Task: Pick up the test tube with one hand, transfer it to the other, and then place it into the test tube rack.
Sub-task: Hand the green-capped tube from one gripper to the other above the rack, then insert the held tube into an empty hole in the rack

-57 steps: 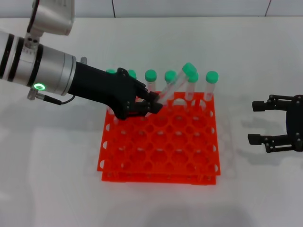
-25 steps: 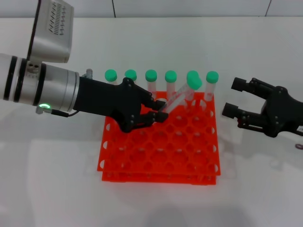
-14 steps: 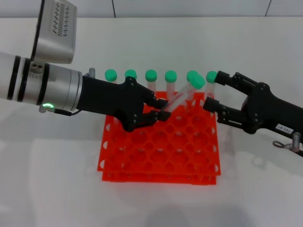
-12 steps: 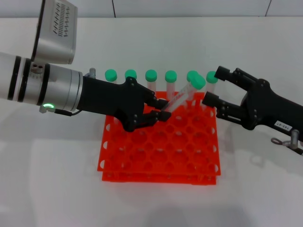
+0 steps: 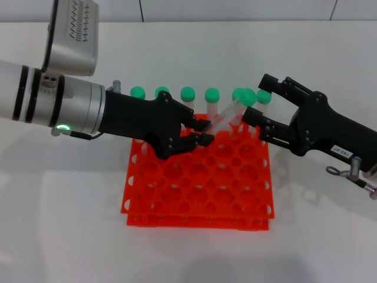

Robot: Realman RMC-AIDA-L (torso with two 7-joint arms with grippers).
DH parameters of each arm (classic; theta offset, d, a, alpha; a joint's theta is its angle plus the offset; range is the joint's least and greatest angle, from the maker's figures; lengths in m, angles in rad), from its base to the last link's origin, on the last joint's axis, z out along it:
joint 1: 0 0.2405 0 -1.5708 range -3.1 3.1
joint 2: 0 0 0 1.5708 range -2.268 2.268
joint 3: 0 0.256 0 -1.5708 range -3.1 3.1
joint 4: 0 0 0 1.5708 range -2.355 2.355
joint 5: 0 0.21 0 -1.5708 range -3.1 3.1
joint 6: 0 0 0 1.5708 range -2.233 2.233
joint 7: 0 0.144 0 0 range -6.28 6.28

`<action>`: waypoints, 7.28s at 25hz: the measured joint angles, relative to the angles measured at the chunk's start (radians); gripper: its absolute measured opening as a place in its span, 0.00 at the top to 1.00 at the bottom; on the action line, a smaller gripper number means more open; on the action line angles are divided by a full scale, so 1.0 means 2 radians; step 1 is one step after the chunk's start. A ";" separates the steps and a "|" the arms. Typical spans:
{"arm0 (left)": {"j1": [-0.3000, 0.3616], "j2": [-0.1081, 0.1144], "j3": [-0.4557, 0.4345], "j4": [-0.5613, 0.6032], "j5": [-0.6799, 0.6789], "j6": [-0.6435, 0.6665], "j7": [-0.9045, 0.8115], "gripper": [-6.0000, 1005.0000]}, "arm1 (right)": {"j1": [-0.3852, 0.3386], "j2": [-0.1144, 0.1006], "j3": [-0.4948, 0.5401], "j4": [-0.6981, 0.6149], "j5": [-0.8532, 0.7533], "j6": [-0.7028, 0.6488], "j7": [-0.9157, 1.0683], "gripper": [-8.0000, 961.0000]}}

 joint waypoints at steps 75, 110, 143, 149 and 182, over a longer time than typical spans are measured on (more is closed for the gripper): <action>0.027 -0.002 0.012 0.165 0.011 0.038 -0.231 0.59 | 0.011 -0.001 -0.002 -0.004 -0.002 0.013 0.004 0.73; 0.433 -0.005 0.009 0.311 -0.208 -0.019 -0.079 0.26 | 0.049 -0.009 -0.159 -0.244 -0.018 0.057 0.226 0.73; 0.354 -0.002 -0.157 0.068 -0.161 0.058 0.047 0.26 | 0.101 0.000 -0.340 -0.245 0.140 0.214 0.214 0.73; 0.346 -0.002 -0.163 0.068 -0.153 0.059 0.043 0.26 | 0.102 0.000 -0.353 -0.244 0.144 0.229 0.210 0.72; 0.325 -0.001 -0.163 0.057 -0.139 0.053 0.042 0.26 | 0.108 0.000 -0.432 -0.251 0.170 0.301 0.205 0.67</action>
